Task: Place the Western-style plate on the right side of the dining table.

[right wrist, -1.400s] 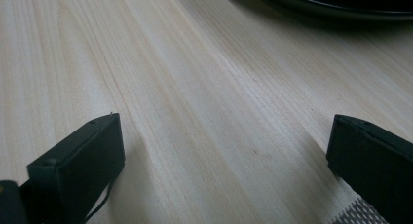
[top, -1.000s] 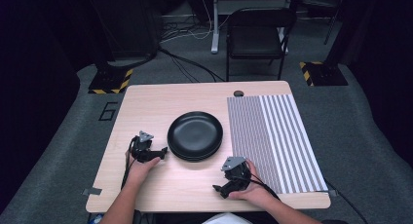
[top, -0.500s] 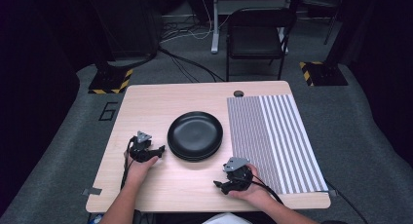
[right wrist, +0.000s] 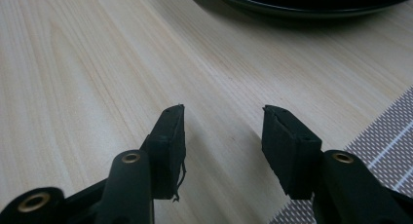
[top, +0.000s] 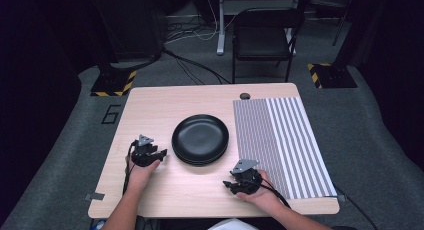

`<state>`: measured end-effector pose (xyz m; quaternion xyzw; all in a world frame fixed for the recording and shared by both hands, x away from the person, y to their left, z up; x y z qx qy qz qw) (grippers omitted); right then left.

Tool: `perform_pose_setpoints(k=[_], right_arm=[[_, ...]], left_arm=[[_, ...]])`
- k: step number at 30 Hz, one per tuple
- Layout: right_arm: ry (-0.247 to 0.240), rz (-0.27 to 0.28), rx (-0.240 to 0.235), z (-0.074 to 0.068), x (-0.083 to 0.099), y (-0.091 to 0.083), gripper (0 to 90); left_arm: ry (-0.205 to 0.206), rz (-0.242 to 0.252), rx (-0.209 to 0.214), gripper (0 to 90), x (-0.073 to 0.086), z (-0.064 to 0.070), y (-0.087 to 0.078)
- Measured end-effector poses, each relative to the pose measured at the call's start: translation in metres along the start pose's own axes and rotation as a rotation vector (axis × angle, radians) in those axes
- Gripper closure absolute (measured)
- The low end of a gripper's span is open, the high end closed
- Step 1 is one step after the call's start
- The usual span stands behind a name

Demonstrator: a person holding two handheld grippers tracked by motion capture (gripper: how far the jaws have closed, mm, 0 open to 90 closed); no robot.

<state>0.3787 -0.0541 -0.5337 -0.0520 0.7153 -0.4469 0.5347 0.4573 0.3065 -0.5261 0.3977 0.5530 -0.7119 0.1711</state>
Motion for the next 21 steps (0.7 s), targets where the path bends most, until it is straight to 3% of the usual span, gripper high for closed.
perform_pose_setpoints(k=[2, 6, 12, 17, 21], right_arm=[[0.027, -0.005, -0.011, 0.002, -0.001, -0.002, 51.6], [0.017, -0.020, -0.002, 0.007, -0.005, -0.008, 52.7], [0.055, -0.031, 0.004, 0.015, -0.015, -0.021, 55.0], [0.081, 0.012, 0.029, 0.025, -0.030, -0.036, 54.2], [0.091, 0.043, 0.039, 0.030, -0.041, -0.044, 54.7]], left_arm=[[0.000, 0.010, -0.010, 51.1, -0.007, -0.002, -0.006], [-0.037, 0.024, -0.003, 52.7, -0.018, -0.002, -0.017], [-0.027, 0.013, 0.010, 51.4, -0.028, 0.003, -0.022], [0.008, 0.028, 0.008, 53.8, -0.053, 0.012, -0.031], [-0.001, 0.069, 0.003, 56.9, -0.070, 0.019, -0.034]])
Point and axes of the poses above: each handheld gripper's, and its own axes: y roughly forward along the jaws, x roughly out of its underside, z roughly to its right, the point moved 2 cm from there along y, roughly forward along the jaws
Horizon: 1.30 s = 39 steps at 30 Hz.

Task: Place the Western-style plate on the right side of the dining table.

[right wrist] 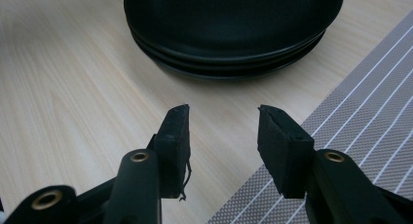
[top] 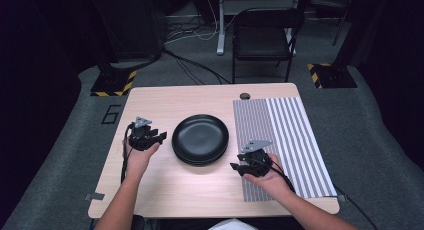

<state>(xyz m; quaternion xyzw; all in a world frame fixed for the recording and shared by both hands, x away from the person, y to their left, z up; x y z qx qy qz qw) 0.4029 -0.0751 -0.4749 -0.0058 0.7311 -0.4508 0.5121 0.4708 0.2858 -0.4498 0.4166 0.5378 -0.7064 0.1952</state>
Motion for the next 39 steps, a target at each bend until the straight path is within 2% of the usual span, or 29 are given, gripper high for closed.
perform_pose_setpoints(k=[5, 6, 10, 15, 16, 17, 19, 22, 24, 27, 30, 36, 39], right_arm=[[0.017, 0.020, 0.006, 0.005, -0.011, -0.004, 55.5], [0.025, 0.028, 0.016, 0.008, -0.016, -0.006, 55.8], [0.052, 0.041, 0.021, 0.016, -0.025, -0.004, 56.1], [0.071, 0.043, 0.049, 0.025, -0.032, 0.004, 55.6], [0.071, 0.043, 0.049, 0.025, -0.032, 0.004, 55.6], [0.080, 0.038, 0.053, 0.027, -0.033, 0.011, 55.6], [0.089, 0.029, 0.057, 0.029, -0.033, 0.016, 55.6], [0.094, 0.021, 0.058, 0.030, -0.034, 0.023, 55.6], [0.101, 0.020, 0.059, 0.031, -0.034, 0.025, 55.7], [0.098, 0.047, 0.062, 0.032, -0.038, 0.029, 56.1], [0.102, 0.053, 0.071, 0.033, -0.040, 0.031, 56.0], [0.140, 0.050, 0.085, 0.043, -0.040, 0.039, 57.3], [0.127, 0.051, 0.100, 0.046, -0.040, 0.042, 57.4]], left_arm=[[-0.031, 0.013, 0.026, 60.4, -0.012, 0.004, 0.001], [-0.055, 0.016, 0.048, 60.7, -0.016, 0.005, 0.003], [-0.085, 0.007, 0.076, 62.0, -0.021, 0.006, 0.010], [-0.079, -0.008, 0.066, 62.2, -0.020, 0.005, 0.018], [-0.082, -0.011, 0.077, 62.2, -0.018, 0.004, 0.020], [-0.116, -0.003, 0.110, 61.8, -0.016, 0.003, 0.024], [-0.127, -0.008, 0.122, 62.1, -0.013, 0.002, 0.028], [-0.104, -0.025, 0.110, 62.8, -0.009, 0.001, 0.032], [-0.107, -0.026, 0.110, 62.8, -0.008, 0.002, 0.033], [-0.073, -0.032, 0.089, 62.8, -0.006, 0.004, 0.035], [-0.059, -0.036, 0.068, 62.9, -0.004, 0.005, 0.037], [-0.075, -0.041, 0.070, 62.8, -0.001, 0.003, 0.040], [-0.094, -0.047, 0.084, 63.8, 0.001, 0.001, 0.042]])
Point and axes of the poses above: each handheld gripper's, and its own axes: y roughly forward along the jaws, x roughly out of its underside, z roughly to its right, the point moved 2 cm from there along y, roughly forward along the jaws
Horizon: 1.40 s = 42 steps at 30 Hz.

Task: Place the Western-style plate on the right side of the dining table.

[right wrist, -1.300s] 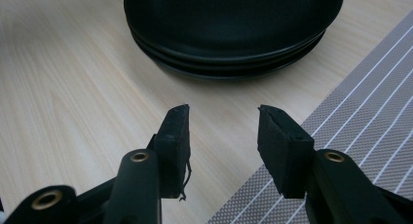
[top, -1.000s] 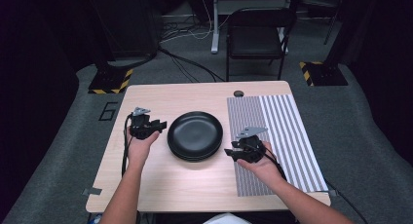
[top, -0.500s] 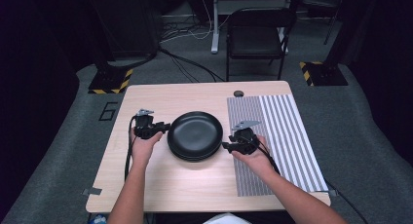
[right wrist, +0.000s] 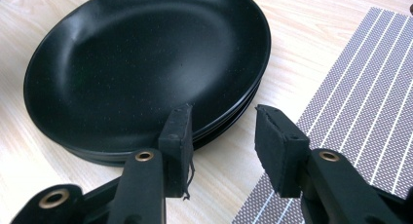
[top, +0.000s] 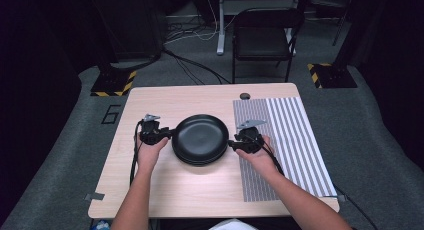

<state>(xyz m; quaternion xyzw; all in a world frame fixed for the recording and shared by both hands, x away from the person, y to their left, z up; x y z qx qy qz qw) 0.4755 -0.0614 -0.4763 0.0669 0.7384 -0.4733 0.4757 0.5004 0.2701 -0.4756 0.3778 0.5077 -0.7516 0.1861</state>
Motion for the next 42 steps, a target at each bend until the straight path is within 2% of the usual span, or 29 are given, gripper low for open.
perform_pose_setpoints(k=[3, 12, 14, 17, 20, 21, 24, 26, 27, 31, 34, 38, 39, 42], right_arm=[[0.020, 0.013, 0.003, 0.002, -0.001, 0.001, 57.1], [0.032, -0.004, 0.026, 0.004, -0.002, 0.010, 57.3], [0.019, 0.000, 0.037, 0.005, -0.003, 0.011, 56.2], [0.035, -0.001, 0.047, 0.006, -0.006, 0.011, 56.7], [0.067, 0.000, 0.013, 0.008, -0.009, 0.014, 59.6], [0.081, -0.008, 0.009, 0.008, -0.009, 0.014, 59.2], [0.106, -0.007, 0.007, 0.009, -0.010, 0.018, 57.1], [0.117, -0.008, 0.004, 0.010, -0.010, 0.019, 56.6], [0.150, -0.009, -0.009, 0.013, -0.009, 0.021, 56.6], [0.193, -0.013, -0.022, 0.017, -0.009, 0.025, 56.6], [0.233, -0.019, -0.040, 0.020, -0.008, 0.028, 56.5], [0.254, -0.021, -0.047, 0.022, -0.008, 0.032, 56.7], [0.279, -0.033, -0.051, 0.023, -0.007, 0.034, 57.3], [0.305, -0.042, -0.079, 0.023, -0.006, 0.038, 59.6]], left_arm=[[-0.030, -0.013, 0.014, 64.1, 0.002, -0.001, 0.003], [-0.091, -0.049, 0.037, 69.9, 0.006, -0.003, 0.004], [-0.110, -0.061, 0.046, 71.3, 0.007, -0.002, 0.002], [-0.136, -0.074, 0.058, 72.7, 0.010, -0.003, 0.003], [-0.152, -0.080, 0.069, 74.9, 0.012, -0.004, 0.003], [-0.176, -0.081, 0.080, 74.8, 0.013, -0.004, 0.004], [-0.192, -0.077, 0.099, 72.8, 0.015, -0.005, 0.004], [-0.190, -0.079, 0.098, 72.1, 0.015, -0.005, 0.005], [-0.177, -0.088, 0.089, 72.2, 0.016, -0.005, 0.006], [-0.162, -0.090, 0.076, 73.8, 0.017, -0.004, 0.006], [-0.169, -0.079, 0.085, 73.9, 0.018, -0.005, 0.007], [-0.165, -0.077, 0.097, 74.7, 0.019, -0.006, 0.006], [-0.158, -0.075, 0.092, 74.7, 0.019, -0.006, 0.006], [-0.145, -0.080, 0.077, 75.5, 0.019, -0.003, 0.006]])
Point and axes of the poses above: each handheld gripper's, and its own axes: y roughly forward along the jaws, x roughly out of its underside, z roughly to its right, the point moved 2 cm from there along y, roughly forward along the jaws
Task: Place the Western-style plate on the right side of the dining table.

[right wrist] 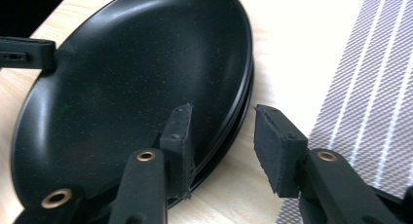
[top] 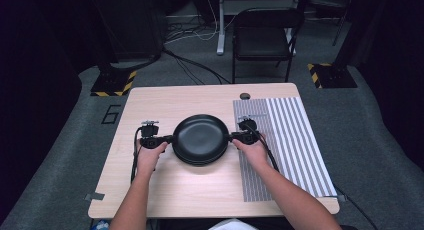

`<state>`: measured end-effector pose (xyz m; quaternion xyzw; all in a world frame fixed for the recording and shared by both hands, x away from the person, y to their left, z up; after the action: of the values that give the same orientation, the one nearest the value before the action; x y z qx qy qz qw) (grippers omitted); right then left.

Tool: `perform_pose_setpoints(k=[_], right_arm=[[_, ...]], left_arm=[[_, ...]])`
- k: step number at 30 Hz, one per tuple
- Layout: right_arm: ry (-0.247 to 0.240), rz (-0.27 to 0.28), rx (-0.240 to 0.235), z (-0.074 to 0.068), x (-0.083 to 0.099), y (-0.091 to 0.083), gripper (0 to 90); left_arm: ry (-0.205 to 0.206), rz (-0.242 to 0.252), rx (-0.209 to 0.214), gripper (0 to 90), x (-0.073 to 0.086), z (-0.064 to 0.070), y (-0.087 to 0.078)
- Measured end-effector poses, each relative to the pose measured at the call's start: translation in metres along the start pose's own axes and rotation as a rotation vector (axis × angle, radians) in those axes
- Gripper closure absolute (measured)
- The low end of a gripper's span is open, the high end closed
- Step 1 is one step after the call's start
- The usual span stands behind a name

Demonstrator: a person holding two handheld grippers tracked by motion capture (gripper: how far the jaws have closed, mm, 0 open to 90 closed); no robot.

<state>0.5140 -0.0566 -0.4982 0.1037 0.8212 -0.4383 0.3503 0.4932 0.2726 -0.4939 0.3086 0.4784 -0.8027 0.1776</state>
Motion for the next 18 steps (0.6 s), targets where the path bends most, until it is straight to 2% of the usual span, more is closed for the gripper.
perform_pose_setpoints(k=[4, 7, 9, 13, 18], right_arm=[[0.017, -0.027, -0.018, 0.0004, 0.0012, 0.0047, 62.2], [0.050, -0.043, -0.046, 0.0005, 0.0020, 0.0079, 64.7], [0.057, -0.040, -0.034, -0.0001, 0.0017, 0.0085, 65.9], [0.103, -0.058, -0.036, 0.0004, -0.0011, 0.0061, 70.1], [0.130, -0.063, -0.040, 0.0016, -0.0020, 0.0068, 70.1]], left_arm=[[-0.015, 0.006, 0.002, 75.4, 0.0006, -0.0001, 0.0000], [-0.029, 0.009, 0.007, 75.3, 0.0011, -0.0005, -0.0002], [-0.034, 0.012, 0.004, 75.5, 0.0018, -0.0002, -0.0004], [-0.037, 0.012, -0.001, 75.9, 0.0017, 0.0013, 0.0001], [-0.035, 0.014, -0.003, 76.1, 0.0021, 0.0053, 0.0037]])
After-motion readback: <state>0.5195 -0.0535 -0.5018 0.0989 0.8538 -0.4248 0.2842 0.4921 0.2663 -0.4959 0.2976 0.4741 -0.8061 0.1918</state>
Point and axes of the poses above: each handheld gripper's, and its own axes: y roughly forward along the jaws, x roughly out of its underside, z roughly to its right, the point moved 2 cm from there along y, roughly forward along the jaws
